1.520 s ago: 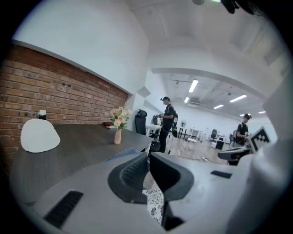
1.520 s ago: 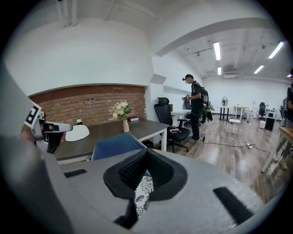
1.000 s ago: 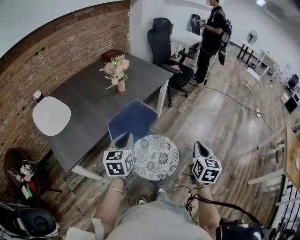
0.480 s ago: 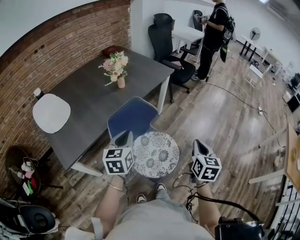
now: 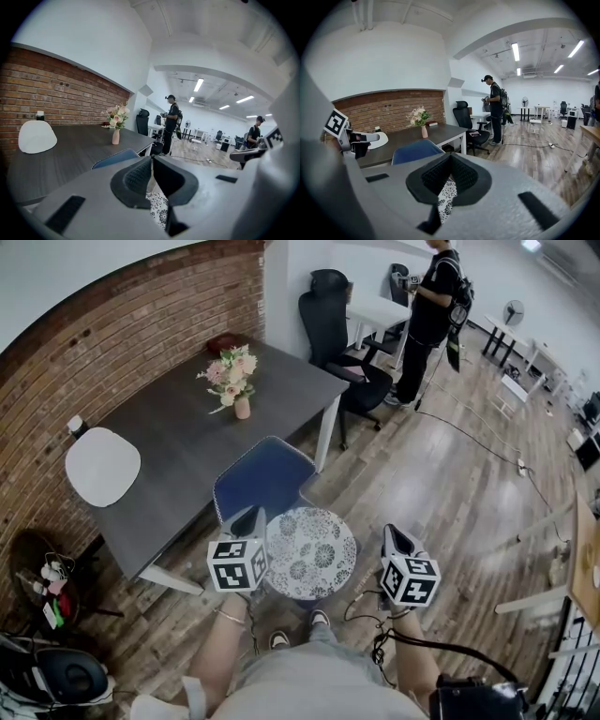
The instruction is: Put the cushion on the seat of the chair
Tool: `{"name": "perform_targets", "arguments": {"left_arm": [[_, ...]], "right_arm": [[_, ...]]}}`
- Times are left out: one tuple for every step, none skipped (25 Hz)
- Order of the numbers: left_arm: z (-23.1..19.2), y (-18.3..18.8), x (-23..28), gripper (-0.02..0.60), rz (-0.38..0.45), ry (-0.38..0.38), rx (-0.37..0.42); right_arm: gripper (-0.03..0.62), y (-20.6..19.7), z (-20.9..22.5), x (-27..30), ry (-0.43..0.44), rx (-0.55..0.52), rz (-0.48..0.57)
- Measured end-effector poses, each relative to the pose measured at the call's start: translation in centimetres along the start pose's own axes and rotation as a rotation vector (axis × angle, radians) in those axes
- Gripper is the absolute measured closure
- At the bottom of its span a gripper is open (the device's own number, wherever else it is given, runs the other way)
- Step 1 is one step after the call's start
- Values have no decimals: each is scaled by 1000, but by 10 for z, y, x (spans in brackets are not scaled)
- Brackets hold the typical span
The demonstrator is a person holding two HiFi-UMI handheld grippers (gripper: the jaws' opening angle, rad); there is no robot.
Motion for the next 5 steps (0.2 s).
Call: {"name": "perform_targets", "arguments": {"left_arm": [[0, 0, 1, 566, -1, 1, 1], [1, 0, 2, 566, -1, 3, 1], [1, 1, 3, 566, -1, 4, 0], [1, 1, 5, 566, 0, 5, -1], [2, 2, 6, 566, 1, 5, -2]], "right_arm": [[592, 0, 1, 1, -1, -2, -1], [592, 0, 1, 2, -3, -3, 0], [592, 1, 2, 2, -5, -3, 0], [592, 1, 3, 3, -6, -3, 1], [592, 2, 4, 4, -8, -2, 2]]}}
Point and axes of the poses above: the fingertips, and each gripper's own axes: x forward along the fingers, z to its right, y out of its top, the point moved 10 cm from there along -x, backward along the fingers, and after that the axes turned 1 degree about -x, right-handed, at the moved point
